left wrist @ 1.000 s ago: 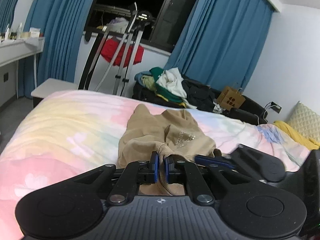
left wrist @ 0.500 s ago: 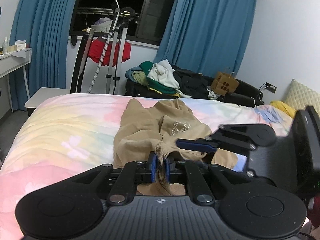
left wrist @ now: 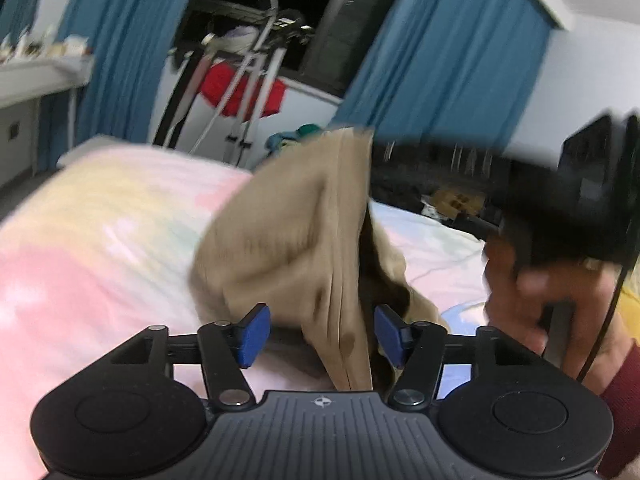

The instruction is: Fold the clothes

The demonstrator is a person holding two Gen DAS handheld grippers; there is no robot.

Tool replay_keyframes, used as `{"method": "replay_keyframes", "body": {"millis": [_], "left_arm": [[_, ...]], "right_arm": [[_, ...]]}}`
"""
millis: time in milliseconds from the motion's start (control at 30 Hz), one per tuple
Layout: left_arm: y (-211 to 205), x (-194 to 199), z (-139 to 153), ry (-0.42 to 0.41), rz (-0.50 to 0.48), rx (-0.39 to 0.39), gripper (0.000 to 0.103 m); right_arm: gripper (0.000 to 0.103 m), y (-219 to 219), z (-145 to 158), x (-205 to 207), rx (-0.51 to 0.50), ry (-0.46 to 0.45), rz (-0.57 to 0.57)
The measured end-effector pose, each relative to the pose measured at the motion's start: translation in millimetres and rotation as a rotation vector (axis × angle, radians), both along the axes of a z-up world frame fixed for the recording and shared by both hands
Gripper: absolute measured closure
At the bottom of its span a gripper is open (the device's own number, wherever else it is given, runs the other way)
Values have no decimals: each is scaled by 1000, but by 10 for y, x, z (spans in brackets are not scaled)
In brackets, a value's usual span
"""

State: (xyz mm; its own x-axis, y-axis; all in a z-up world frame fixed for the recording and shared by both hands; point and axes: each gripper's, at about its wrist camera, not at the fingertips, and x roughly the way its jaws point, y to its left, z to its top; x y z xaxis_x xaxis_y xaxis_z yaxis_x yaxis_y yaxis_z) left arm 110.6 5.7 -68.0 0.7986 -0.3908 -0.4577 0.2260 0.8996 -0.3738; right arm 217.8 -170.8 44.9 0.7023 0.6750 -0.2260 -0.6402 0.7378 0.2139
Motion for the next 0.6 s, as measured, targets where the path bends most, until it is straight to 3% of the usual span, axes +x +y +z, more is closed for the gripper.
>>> {"method": "replay_keyframes", "body": {"millis": [133, 300, 367, 567, 600], "left_arm": [[-376, 61, -219, 48, 32, -98, 35], [-593, 290, -568, 166, 200, -359, 35], [-637, 332, -717, 198, 256, -428, 36], [-569, 271, -826, 201, 356, -401, 67], [-520, 245, -766, 176, 357, -395, 78]], "right_arm": [[99, -271, 44, 29, 109, 11, -32], [99, -588, 75, 9, 181, -9, -80], [99, -705, 72, 2, 217, -22, -94], [99, -980, 28, -32, 297, -86, -205], [99, -1020, 19, -45, 305, -94, -233]]}}
